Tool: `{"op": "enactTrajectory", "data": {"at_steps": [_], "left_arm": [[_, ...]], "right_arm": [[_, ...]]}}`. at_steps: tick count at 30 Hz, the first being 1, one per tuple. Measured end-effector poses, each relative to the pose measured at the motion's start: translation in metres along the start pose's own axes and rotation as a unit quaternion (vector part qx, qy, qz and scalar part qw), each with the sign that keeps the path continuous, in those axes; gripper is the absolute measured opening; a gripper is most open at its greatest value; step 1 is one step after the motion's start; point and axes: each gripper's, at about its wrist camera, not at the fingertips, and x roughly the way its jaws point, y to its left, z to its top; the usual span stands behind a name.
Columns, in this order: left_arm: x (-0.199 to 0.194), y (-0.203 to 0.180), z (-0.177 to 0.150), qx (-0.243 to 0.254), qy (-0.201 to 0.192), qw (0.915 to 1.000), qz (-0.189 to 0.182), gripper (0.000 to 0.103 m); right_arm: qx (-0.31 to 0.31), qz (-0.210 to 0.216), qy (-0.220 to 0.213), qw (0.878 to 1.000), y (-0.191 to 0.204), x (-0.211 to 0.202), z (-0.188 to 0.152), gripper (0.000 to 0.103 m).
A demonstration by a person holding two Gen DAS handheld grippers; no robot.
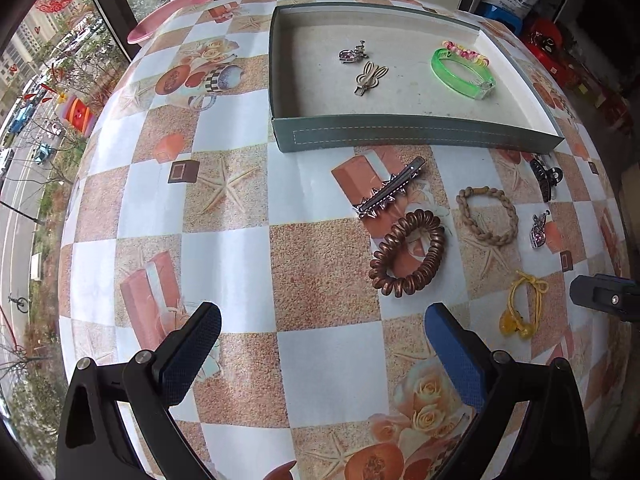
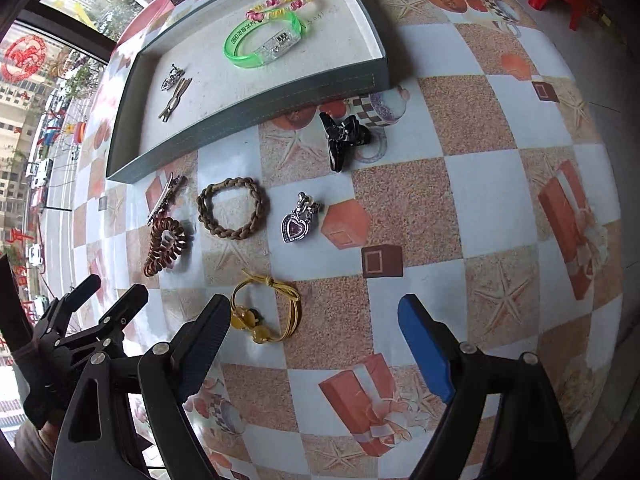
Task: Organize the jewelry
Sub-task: 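Move both open tools back toward the remaining hair ties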
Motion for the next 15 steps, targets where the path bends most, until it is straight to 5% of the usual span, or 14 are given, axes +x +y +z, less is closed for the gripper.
{"op": "enactTrajectory", "data": {"at_steps": [15], "left_arm": [[0.015,0.022,0.013,-0.068,0.030,0.9962,-0.045,0.103]], "right_arm": [[-0.042,-0.038,0.014,0.998,0.016,0.018,-0.029,0.087]]}}
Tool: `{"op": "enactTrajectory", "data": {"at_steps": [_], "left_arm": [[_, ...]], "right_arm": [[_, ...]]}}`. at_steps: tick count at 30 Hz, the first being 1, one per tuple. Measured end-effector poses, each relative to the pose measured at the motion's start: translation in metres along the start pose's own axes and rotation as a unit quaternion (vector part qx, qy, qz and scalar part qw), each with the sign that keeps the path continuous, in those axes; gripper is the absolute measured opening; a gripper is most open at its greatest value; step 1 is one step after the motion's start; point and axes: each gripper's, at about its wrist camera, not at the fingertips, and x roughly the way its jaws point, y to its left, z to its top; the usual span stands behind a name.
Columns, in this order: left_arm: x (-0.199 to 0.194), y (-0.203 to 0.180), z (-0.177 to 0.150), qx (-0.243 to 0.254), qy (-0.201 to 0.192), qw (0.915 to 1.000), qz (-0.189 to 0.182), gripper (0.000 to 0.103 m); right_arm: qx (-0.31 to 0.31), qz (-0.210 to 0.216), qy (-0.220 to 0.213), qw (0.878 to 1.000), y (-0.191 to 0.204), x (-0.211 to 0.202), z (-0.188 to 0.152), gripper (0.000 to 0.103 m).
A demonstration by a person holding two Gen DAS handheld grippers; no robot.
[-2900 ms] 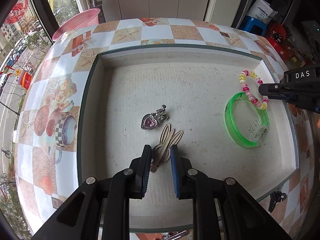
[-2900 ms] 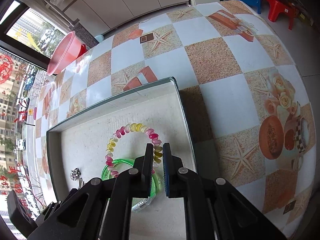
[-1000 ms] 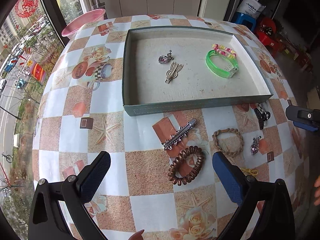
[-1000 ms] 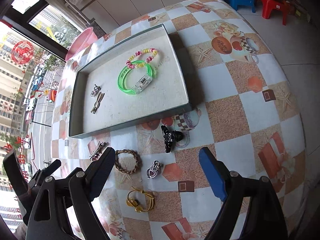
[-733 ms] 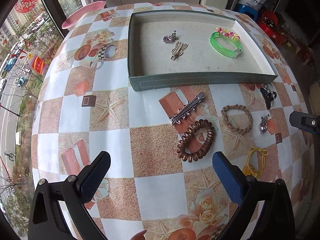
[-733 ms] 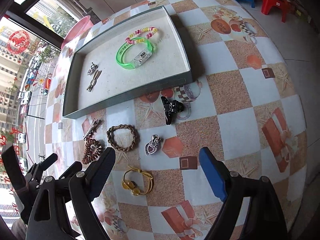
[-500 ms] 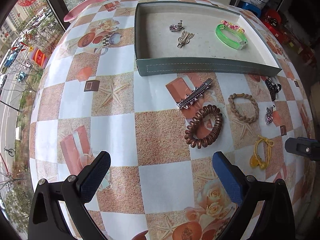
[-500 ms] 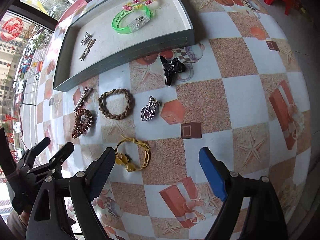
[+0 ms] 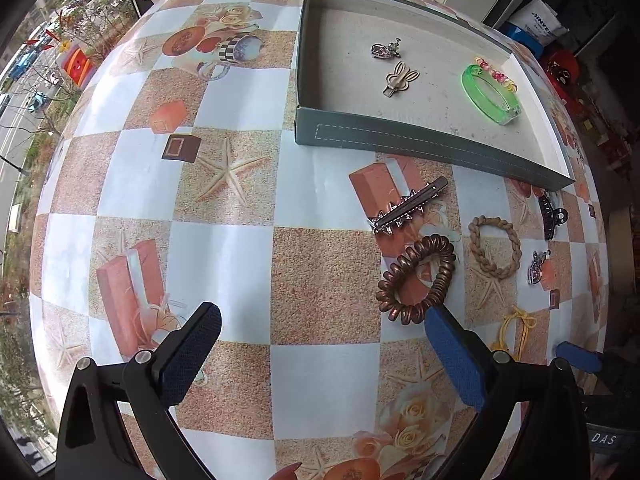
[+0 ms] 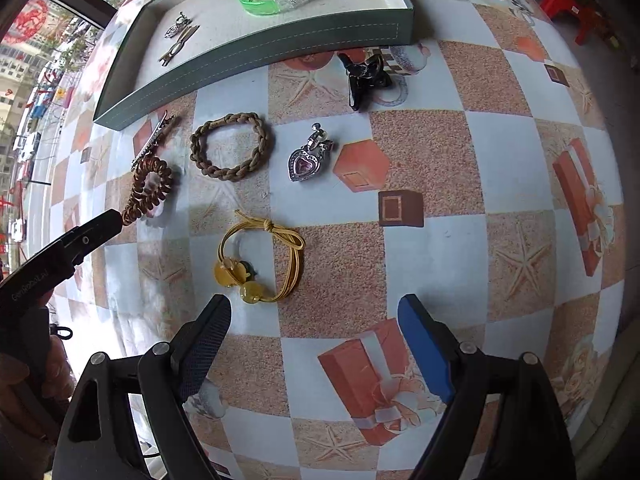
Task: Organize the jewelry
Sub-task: 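Move both open tools back toward the remaining hair ties, then grasp the brown coil hair tie with the left tool while the right tool grasps the yellow hair tie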
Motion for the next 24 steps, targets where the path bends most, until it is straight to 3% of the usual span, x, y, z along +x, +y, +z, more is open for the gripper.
{"op": "enactTrajectory", "data": {"at_steps": [12,14,16,21,24], "left_arm": [[0.018,-0.019,0.008,0.035,0.007,0.9992,0.017,0.103],[0.018,-0.023,0.007,0.043,0.002,0.9989,0.021,0.103],[0.016,-0.029,0.006,0.052,-0.004,0.9984,0.024,0.103],[0.014,-0.040,0.006,0.068,-0.020,0.9967,0.039,0.103],[0.013,-0.044,0.007,0.070,-0.023,0.9967,0.035,0.103]], "right_arm": [[-0.065,-0.023,-0.019,0.997,0.050,0.007,0.001,0.085],[-0.075,-0.029,-0.022,0.997,0.058,0.009,0.002,0.070],[-0.082,-0.035,-0.022,0.996,0.063,0.016,0.001,0.061],[-0.102,-0.048,-0.032,0.993,0.072,0.021,0.000,0.058],[-0.114,-0.062,-0.036,0.991,0.077,0.022,0.000,0.048]]}}
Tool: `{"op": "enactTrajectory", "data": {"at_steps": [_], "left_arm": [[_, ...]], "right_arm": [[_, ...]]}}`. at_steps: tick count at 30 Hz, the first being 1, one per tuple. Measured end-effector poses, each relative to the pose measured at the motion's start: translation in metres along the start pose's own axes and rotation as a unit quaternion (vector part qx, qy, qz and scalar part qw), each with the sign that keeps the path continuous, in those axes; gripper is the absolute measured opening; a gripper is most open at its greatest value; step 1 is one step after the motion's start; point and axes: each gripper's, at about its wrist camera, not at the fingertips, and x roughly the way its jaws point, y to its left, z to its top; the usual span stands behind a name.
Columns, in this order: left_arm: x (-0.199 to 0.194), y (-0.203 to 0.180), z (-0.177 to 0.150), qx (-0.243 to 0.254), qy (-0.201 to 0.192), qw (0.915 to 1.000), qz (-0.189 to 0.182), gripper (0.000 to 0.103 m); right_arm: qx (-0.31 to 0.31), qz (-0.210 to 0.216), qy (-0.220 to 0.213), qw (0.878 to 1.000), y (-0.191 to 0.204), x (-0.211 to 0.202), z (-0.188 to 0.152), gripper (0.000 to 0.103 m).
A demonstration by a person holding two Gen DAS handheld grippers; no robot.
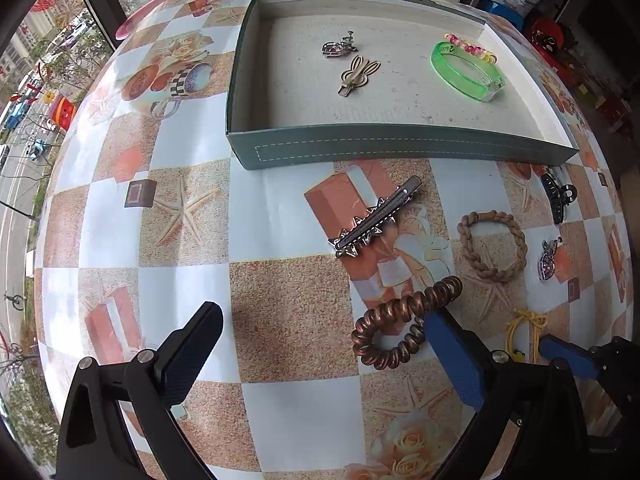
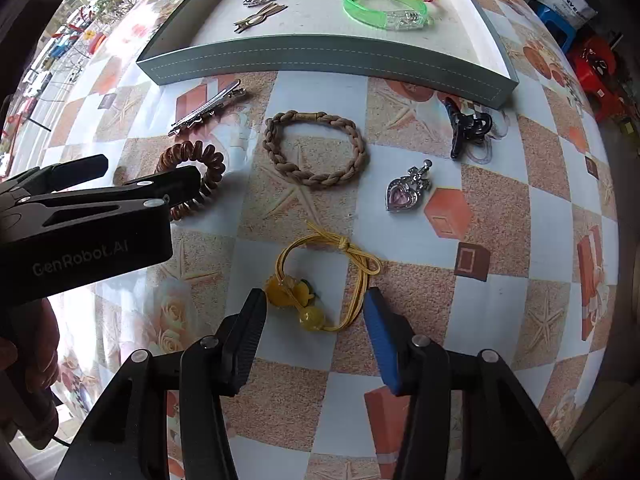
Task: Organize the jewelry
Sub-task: 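Grasp the brown coil hair tie with the left tool while the right tool grasps the yellow hair tie, then carry the coil hair tie and yellow hair tie into the tray with both tools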
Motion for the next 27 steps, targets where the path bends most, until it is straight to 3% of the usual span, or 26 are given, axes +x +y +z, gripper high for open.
{"op": "enactTrajectory", "data": {"at_steps": [2,4,6,7,8,9,20,27], "left_arm": [[-0.002,-0.006,0.003,0.001,-0.006,0.9999,-0.013,0.093],[-0.009,-0.009,-0.001,0.010,-0.010,0.9996,-0.023,0.083],[-0.013,-0.011,-0.002,0.019,-0.013,0.9991,-0.036,0.070],[-0.016,-0.014,-0.001,0.023,-0.014,0.9987,-0.043,0.058],[-0.017,-0.017,-0.001,0.026,-0.014,0.9984,-0.048,0.036],[-0.014,-0.020,-0.001,0.031,-0.005,0.9985,-0.045,0.027],[-0.027,-0.010,-0.013,0.014,-0.012,0.9967,-0.079,0.024],[-0.051,-0.008,-0.002,0.008,-0.034,0.9955,-0.088,0.024]], "right_arm": [[-0.008,-0.014,-0.002,1.000,0.008,0.003,0.000,0.031],[-0.009,-0.017,-0.002,1.000,0.006,0.001,-0.003,0.021],[-0.003,-0.010,-0.001,1.000,0.003,0.001,-0.004,0.021],[-0.003,-0.009,0.000,1.000,0.002,0.000,-0.005,0.017],[-0.001,-0.008,0.000,1.000,0.001,-0.001,-0.005,0.014],[0.002,-0.004,0.001,1.000,0.000,-0.001,-0.006,0.014],[0.083,0.084,-0.008,0.993,-0.051,-0.029,-0.006,0.014],[0.122,0.115,-0.028,0.986,-0.084,-0.052,0.008,0.014]]}}
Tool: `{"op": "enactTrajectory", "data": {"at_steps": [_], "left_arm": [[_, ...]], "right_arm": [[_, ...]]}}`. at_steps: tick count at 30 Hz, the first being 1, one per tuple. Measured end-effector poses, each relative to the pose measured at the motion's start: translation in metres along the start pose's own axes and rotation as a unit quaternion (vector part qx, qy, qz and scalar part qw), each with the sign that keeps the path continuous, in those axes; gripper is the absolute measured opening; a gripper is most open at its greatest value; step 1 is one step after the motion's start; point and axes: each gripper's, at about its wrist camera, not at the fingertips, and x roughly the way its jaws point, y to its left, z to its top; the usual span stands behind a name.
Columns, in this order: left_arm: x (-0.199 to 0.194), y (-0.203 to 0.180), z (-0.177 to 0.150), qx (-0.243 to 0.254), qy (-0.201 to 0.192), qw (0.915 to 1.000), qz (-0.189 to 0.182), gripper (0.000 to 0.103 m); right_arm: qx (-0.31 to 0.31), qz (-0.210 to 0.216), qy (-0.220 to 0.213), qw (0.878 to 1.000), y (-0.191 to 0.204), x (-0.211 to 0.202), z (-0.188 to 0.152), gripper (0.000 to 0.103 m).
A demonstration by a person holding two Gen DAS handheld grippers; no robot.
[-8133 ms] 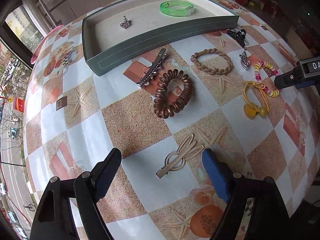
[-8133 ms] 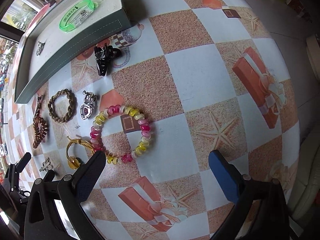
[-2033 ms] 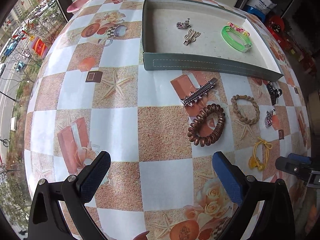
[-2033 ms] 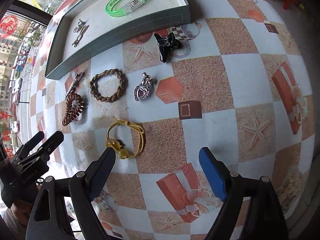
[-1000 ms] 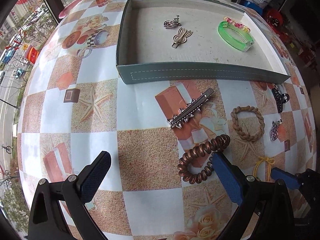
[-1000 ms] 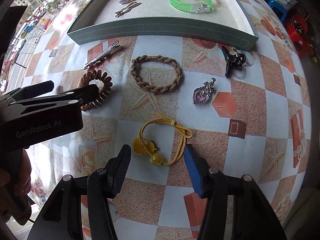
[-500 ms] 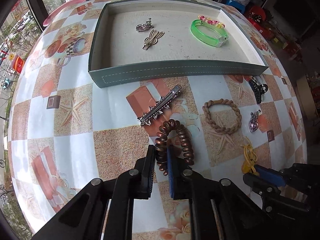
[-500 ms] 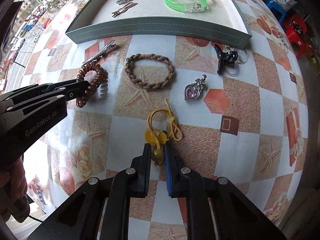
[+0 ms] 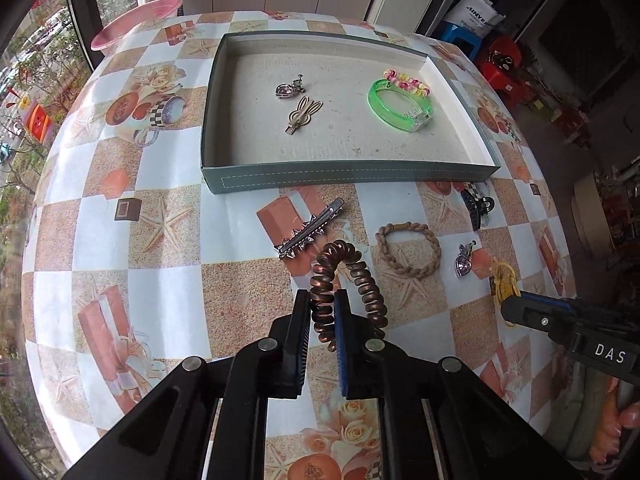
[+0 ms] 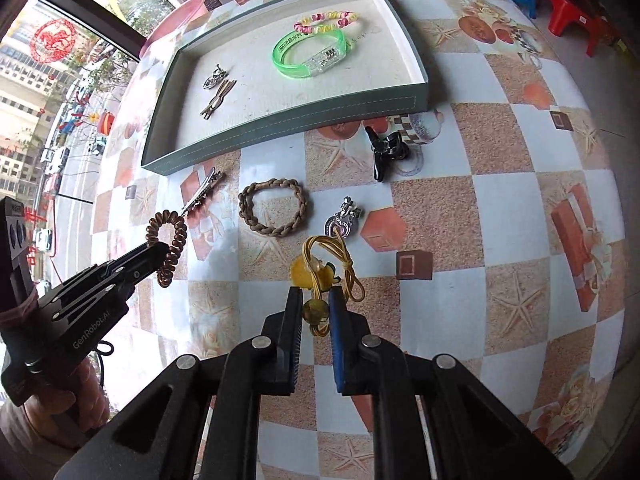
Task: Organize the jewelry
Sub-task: 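Carry the coil hair tie and yellow hair tie into the tray with both tools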
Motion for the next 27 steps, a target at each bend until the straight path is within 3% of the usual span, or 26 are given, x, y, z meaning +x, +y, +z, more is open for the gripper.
{"op": "enactTrajectory", "data": {"at_steps": [5,13,22,27], "left_arm": [[-0.018,0.003,0.018,-0.005,-0.017,0.9998,-0.011,0.024],[-0.034,-0.004,0.063,-0.012,-0.054,0.9984,-0.013,0.024],[-0.024,0.005,0.118,-0.036,-0.078,0.9963,0.008,0.024],[-0.001,0.015,0.144,-0.045,-0.068,0.9963,0.024,0.024]], "right_arm": [[0.005,0.009,-0.021,1.000,-0.002,-0.016,0.014,0.014],[0.008,0.027,-0.056,0.998,-0.006,-0.039,0.066,0.014],[-0.009,0.031,-0.074,0.997,-0.003,-0.044,0.131,0.014],[-0.016,0.025,-0.071,0.997,-0.002,-0.030,0.166,0.014]]}}
